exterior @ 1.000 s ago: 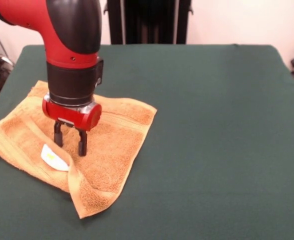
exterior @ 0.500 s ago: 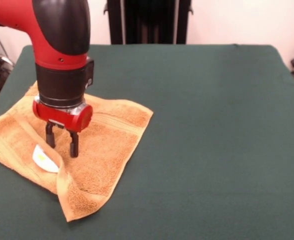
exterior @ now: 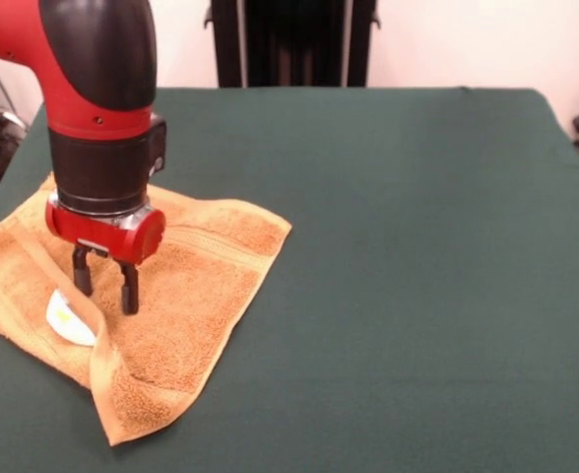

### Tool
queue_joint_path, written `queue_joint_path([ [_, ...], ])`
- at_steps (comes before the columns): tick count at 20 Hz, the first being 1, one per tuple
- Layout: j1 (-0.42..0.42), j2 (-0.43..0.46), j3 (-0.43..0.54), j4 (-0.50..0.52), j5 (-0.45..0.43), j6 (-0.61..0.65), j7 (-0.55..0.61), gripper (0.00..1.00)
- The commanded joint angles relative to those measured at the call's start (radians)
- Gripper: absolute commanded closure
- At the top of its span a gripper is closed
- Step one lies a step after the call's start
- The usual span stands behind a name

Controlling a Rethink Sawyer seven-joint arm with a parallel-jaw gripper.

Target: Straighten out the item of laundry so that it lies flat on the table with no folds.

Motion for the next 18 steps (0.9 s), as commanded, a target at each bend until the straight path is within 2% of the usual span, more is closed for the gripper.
queue_joint_path([
  [1,-0.023,0.103,0.065,-0.013,-0.069,0.076,-0.021,0.0],
  [8,-0.01,0.083,0.057,-0.023,-0.1,0.103,-0.026,0.0],
  [18,-0.028,0.035,0.14,-0.071,-0.261,0.244,-0.255,0.0],
])
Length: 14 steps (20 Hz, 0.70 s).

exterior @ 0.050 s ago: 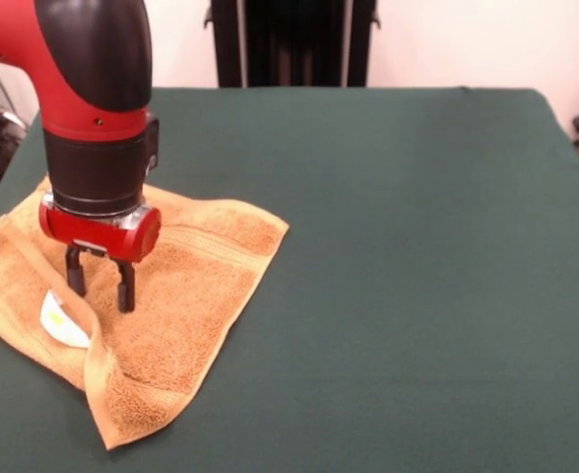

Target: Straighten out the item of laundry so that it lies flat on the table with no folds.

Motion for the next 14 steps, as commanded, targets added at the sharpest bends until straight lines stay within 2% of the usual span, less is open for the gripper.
queue_joint_path([
  [1,-0.02,0.036,0.122,-0.029,-0.146,0.181,-0.27,0.0],
  [14,-0.053,0.007,0.238,-0.1,-0.318,0.278,-0.388,0.0],
])
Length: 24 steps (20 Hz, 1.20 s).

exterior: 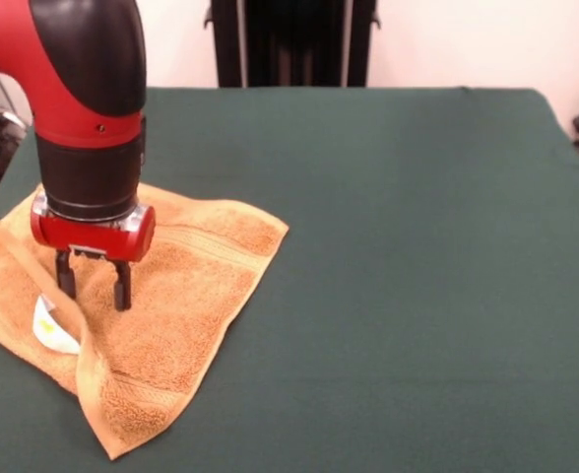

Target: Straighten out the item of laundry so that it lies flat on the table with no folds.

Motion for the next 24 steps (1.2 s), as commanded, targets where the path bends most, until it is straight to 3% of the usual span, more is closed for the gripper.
queue_joint_path([
  [1,-0.014,0.009,0.147,-0.028,-0.118,0.143,-0.365,0.0],
  [12,-0.05,-0.05,0.242,-0.03,-0.223,0.185,-0.462,0.0],
  [24,-0.055,-0.172,0.298,0.033,-0.246,0.27,-0.562,0.0],
])
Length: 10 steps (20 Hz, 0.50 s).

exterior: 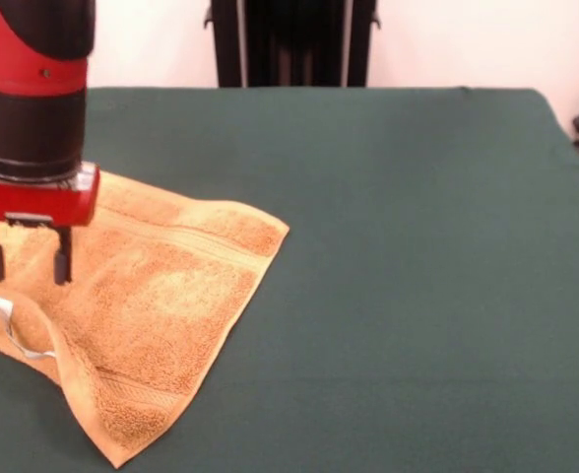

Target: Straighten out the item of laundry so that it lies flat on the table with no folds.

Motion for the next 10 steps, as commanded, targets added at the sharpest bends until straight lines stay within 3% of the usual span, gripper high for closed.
queue_joint_path([
  [1,0.023,-0.057,0.157,0.065,-0.042,0.128,-0.389,0.0],
  [10,0.008,0.024,0.189,0.031,-0.067,0.04,-0.383,0.0],
])
